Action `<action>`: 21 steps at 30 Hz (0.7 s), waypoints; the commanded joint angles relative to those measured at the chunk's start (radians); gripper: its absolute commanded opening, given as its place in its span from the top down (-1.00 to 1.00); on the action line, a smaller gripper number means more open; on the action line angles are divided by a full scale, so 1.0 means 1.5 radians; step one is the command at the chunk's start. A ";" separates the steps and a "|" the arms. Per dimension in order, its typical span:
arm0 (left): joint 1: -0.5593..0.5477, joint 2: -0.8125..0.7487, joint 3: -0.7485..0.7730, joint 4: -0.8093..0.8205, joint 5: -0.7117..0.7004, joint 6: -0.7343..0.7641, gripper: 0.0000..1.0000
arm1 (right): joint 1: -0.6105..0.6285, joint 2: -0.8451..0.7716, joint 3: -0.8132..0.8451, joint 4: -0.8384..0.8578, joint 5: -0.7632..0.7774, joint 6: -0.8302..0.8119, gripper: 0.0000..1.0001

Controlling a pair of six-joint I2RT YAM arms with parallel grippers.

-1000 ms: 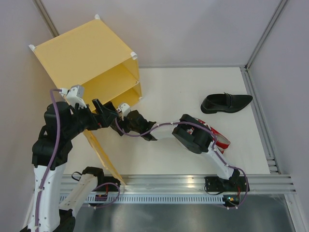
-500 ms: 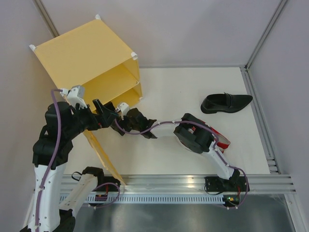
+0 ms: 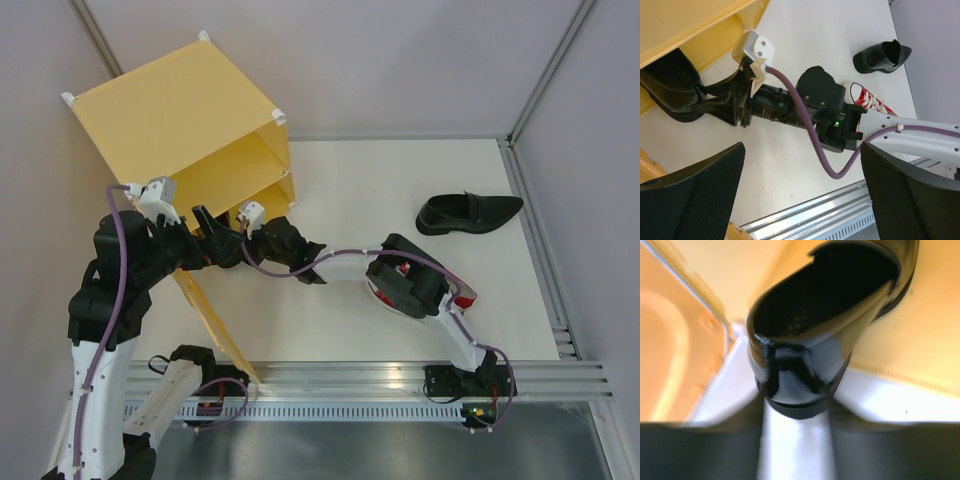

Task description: Place and organize the shoes in the shoe cabinet

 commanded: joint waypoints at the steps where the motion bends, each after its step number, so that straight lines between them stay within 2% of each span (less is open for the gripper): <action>1: 0.002 -0.008 -0.006 0.012 -0.024 0.017 -0.99 | -0.007 -0.064 0.024 0.119 -0.011 0.006 0.99; 7: 0.002 -0.009 -0.009 0.015 -0.020 0.015 -0.99 | -0.011 0.002 0.080 0.089 -0.014 0.001 0.99; 10: 0.002 -0.009 -0.009 0.015 -0.021 0.014 -0.99 | -0.012 0.010 0.072 0.089 -0.008 0.006 0.99; 12: 0.002 -0.009 -0.014 0.017 -0.021 0.013 -0.99 | -0.013 0.006 0.052 0.096 -0.002 0.022 0.89; 13: 0.002 -0.009 -0.016 0.017 -0.020 0.013 -0.99 | -0.012 -0.003 0.042 0.103 0.001 0.031 0.79; 14: 0.002 -0.008 -0.017 0.019 -0.019 0.013 -0.99 | -0.010 -0.008 0.017 0.123 0.002 0.046 0.52; 16: 0.002 -0.010 -0.018 0.020 -0.019 0.013 -0.99 | -0.007 -0.020 -0.004 0.141 0.012 0.058 0.22; 17: 0.002 -0.009 -0.018 0.020 -0.020 0.014 -0.99 | -0.005 -0.022 -0.022 0.154 0.021 0.061 -0.03; 21: 0.002 -0.010 -0.017 0.023 -0.019 0.012 -0.99 | 0.023 -0.024 -0.051 0.185 0.064 0.080 -0.39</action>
